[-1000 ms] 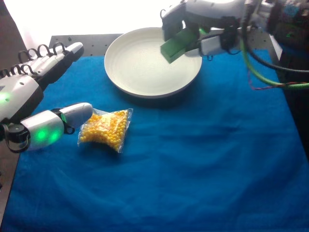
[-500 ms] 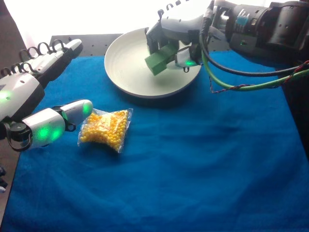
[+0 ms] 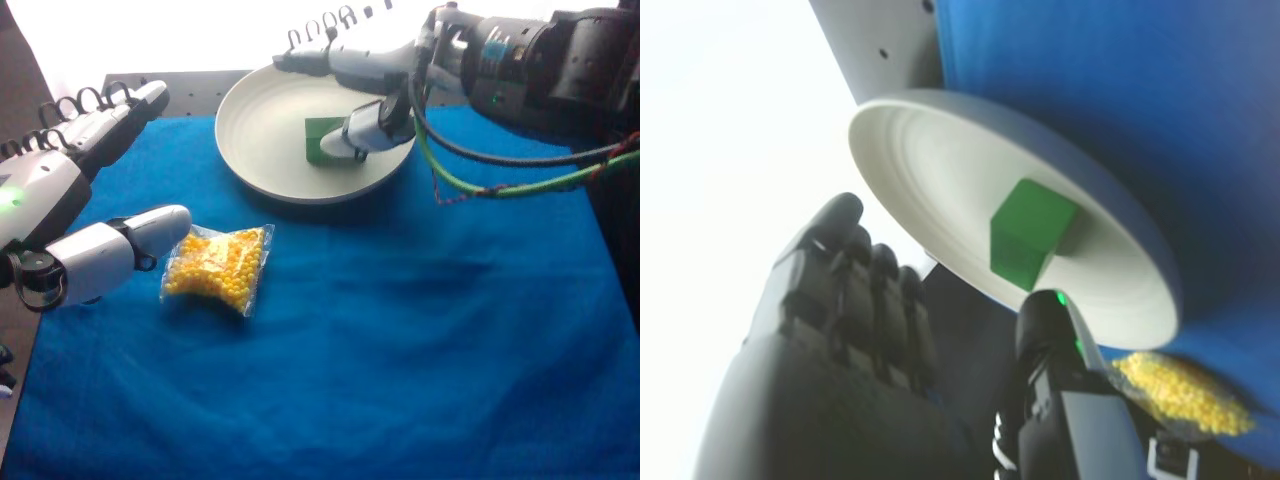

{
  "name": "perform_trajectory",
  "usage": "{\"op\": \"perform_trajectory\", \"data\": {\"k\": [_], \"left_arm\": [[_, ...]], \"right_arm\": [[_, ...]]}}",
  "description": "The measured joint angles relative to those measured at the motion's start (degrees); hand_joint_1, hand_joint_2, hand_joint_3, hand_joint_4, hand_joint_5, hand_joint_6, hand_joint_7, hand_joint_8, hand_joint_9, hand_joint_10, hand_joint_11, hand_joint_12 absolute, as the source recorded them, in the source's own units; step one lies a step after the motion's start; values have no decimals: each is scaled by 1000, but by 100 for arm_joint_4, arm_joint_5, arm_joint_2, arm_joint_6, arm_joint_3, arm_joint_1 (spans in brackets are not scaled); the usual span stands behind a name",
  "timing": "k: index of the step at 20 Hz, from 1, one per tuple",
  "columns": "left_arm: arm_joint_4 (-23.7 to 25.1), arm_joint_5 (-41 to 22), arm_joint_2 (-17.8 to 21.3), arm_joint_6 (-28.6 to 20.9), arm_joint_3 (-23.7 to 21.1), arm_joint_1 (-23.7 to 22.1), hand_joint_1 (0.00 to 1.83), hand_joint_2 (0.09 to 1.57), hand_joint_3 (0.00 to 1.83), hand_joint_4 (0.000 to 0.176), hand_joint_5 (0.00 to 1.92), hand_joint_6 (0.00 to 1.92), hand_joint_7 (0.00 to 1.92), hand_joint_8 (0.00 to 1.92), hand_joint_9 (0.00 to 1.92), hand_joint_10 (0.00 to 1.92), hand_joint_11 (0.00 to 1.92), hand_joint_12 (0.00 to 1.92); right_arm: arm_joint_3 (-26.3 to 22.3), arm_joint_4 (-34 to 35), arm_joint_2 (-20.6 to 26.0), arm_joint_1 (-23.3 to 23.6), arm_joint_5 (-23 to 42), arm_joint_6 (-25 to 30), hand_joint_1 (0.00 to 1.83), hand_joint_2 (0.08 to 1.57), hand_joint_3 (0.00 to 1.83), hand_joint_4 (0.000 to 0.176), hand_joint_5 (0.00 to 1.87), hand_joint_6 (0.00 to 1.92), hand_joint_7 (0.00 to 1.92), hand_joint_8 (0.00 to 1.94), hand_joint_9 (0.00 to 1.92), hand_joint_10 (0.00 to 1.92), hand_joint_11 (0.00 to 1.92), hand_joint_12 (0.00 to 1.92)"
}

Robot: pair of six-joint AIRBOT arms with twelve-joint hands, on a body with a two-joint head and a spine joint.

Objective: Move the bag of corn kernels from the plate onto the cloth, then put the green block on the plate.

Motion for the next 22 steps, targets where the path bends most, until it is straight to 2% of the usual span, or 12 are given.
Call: {"op": "perform_trajectory", "data": {"k": [1, 2, 3, 5, 6, 8, 12, 15, 17, 20, 21, 22], "left_arm": [[-7, 2, 0, -2, 0, 0, 317, 1293, 0, 115, 0, 0, 0, 0, 0, 0, 0, 0], [-50, -2, 0, -4, 0, 13, 281, 1297, 2, 123, 0, 0, 0, 0, 0, 0, 0, 0], [-83, -2, 0, -7, 0, 13, 281, 1297, 2, 123, 0, 0, 0, 0, 0, 0, 0, 0], [-164, -11, 0, -7, -13, 66, 274, 1301, 3, 132, 0, 0, 0, 0, 0, 0, 0, 0], [-170, -13, 0, -7, -31, 94, 334, 1302, 2, 126, 0, 0, 0, 0, 0, 0, 0, 0], [-136, -79, 0, -17, -85, 142, 350, 1293, 0, 159, 0, 0, 0, 0, 0, 0, 0, 0], [-160, -188, 87, -15, -164, 208, 323, 1297, 2, 144, 0, 0, 0, 0, 0, 0, 0, 0], [-289, -328, 186, -15, -212, 238, 328, 1288, 0, 170, 0, 0, 0, 0, 0, 0, 0, 0], [-264, -520, 232, -15, -291, 269, 350, 1294, 1, 144, 3, 1, 0, 0, 0, 0, 0, 0], [-155, -616, 254, -20, -354, 304, 342, 1281, 0, 168, 0, 0, 0, 0, 0, 0, 4, 2], [-125, -616, 282, -17, -361, 310, 349, 1290, 0, 143, 3, 1, 0, 0, 0, 0, 0, 0], [-149, -643, 337, -17, -374, 310, 334, 1284, 0, 171, 0, 0, 0, 0, 0, 0, 0, 0]], "right_arm": [[-144, -13, 142, -2, 103, 0, 800, 1239, 1, 0, 79, 5, 105, 2, 98, 39, 0, 746], [-330, 33, 407, 0, 323, 0, 887, 1216, 0, 0, 123, 13, 150, 7, 251, 128, 0, 1329], [-409, 116, 562, 0, 442, 0, 887, 1216, 0, 0, 123, 13, 150, 7, 251, 128, 0, 1329], [-699, 372, 1134, 0, 817, -4, 907, 1215, 0, 0, 134, 2, 182, 3, 111, 839, 0, 1615], [-903, 391, 1443, 0, 973, -13, 872, 1224, 2, 0, 135, 1, 208, 10, 21, 974, 0, 1584], [-1335, 400, 1888, -35, 1307, -15, 801, 1254, 7, 0, 157, 12, 185, 3, 0, 893, 0, 1547], [-2083, 837, 2476, -402, 2114, -461, 714, 1244, 1, 0, 115, 4, 205, 10, 0, 823, 0, 1790], [-2474, 1392, 2970, -839, 2660, -787, 549, 1272, 8, 0, 72, 6, 111, 2, 0, 425, 0, 1616], [-2791, 1825, 3342, -1119, 2946, -1154, 494, 1288, 4, 0, 28, 7, 39, 1, 0, 211, 0, 1261], [-2977, 2068, 3532, -1438, 3410, -1202, 482, 1294, 3, 0, 25, 13, 80, 9, 0, 384, 0, 1181], [-3062, 2103, 3615, -1561, 3560, -1202, 456, 1300, 3, 7, 4, 2, 54, 4, 0, 345, 0, 1065], [-3163, 2155, 3729, -1681, 3731, -1204, 449, 1296, 0, 15, 0, 0, 1, 0, 0, 127, 0, 901]]}}
